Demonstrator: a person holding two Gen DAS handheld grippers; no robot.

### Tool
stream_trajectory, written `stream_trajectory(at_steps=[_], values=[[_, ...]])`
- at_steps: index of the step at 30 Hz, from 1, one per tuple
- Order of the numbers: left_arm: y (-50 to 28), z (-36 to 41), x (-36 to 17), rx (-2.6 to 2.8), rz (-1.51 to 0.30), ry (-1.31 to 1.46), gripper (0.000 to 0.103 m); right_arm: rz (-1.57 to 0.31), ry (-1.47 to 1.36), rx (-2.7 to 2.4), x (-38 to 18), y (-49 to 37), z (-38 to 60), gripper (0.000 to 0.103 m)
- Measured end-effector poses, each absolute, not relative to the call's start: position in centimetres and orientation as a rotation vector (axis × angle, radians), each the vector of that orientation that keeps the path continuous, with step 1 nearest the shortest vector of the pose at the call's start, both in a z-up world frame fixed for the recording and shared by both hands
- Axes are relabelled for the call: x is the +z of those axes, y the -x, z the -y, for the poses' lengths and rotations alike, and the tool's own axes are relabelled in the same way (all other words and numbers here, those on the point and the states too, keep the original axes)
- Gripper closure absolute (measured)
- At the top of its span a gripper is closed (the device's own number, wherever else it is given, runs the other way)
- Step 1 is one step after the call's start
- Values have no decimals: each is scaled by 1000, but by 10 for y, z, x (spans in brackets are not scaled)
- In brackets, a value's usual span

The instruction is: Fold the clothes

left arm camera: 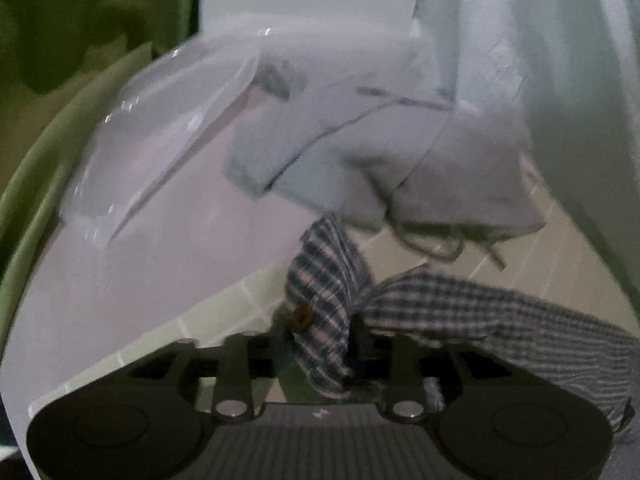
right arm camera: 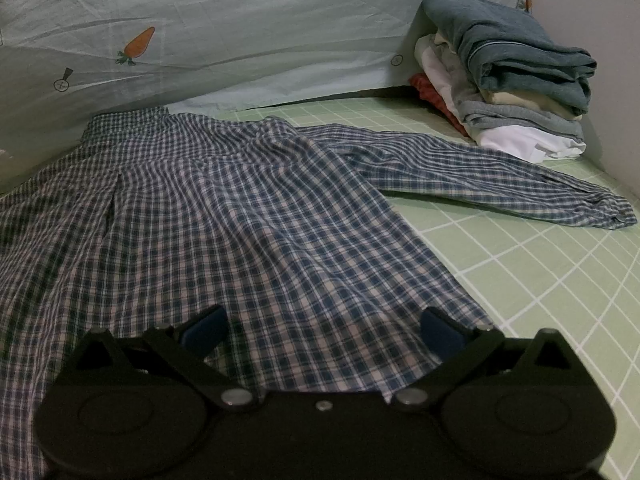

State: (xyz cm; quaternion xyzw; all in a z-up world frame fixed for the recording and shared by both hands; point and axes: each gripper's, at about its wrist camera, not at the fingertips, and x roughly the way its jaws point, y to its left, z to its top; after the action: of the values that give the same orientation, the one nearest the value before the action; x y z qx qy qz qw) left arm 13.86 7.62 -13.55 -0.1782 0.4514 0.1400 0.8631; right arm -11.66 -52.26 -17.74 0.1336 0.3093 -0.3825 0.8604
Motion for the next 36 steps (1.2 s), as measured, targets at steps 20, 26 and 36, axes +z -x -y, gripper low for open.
stream_trajectory(at_steps=[20,26,36], values=[[-148,-61,-145,289,-977,269,29,-658,-287,-533,-143,-61,516,0],[-154,-50,-149,305,-984,207,18,-664,-203,-437,-153,-162,505,0],[-164,-40,-155,342,-993,173,2,-732,-152,-416,-176,-266,510,0]])
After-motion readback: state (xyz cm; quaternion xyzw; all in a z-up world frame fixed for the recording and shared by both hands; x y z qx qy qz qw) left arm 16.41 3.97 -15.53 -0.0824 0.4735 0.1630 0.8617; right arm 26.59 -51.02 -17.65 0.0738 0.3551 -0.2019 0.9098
